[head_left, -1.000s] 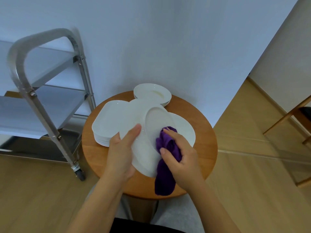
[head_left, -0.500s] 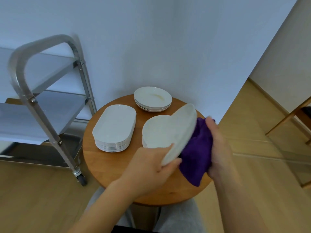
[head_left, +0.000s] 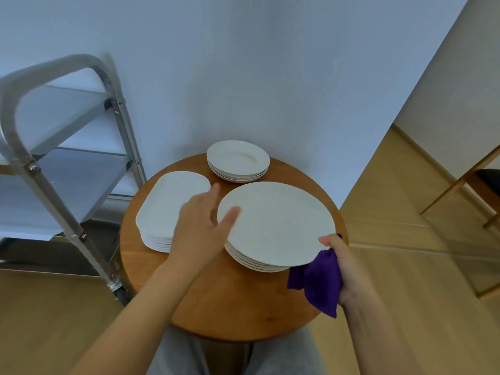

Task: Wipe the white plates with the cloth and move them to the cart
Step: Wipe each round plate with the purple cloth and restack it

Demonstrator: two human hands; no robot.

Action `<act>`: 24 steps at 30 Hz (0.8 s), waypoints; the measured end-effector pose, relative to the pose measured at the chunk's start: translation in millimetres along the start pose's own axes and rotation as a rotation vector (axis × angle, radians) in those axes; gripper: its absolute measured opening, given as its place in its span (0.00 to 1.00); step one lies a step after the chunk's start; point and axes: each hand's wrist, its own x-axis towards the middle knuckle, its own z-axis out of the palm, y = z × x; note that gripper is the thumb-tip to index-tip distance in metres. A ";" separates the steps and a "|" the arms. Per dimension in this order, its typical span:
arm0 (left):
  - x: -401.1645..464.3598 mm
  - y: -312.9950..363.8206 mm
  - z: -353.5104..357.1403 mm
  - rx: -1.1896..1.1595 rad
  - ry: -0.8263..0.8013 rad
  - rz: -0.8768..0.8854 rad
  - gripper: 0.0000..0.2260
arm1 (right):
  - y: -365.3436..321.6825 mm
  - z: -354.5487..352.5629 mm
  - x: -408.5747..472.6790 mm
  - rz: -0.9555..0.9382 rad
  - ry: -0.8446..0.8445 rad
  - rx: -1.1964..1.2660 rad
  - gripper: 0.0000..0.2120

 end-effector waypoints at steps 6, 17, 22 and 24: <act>19.2 -7.6 21.0 -0.303 -0.284 -0.450 0.13 | -3.3 1.0 19.0 -0.055 0.002 -0.047 0.11; 37.5 -15.3 52.9 -0.197 -0.131 -0.446 0.12 | -2.4 -0.4 47.7 -0.265 0.203 -0.136 0.07; 44.2 -13.6 59.6 0.015 -0.139 -0.387 0.21 | 2.5 -1.1 51.7 -0.330 0.226 -0.140 0.03; 45.8 -14.6 61.1 0.113 -0.148 -0.334 0.24 | 4.3 0.9 53.0 -0.374 0.236 -0.168 0.03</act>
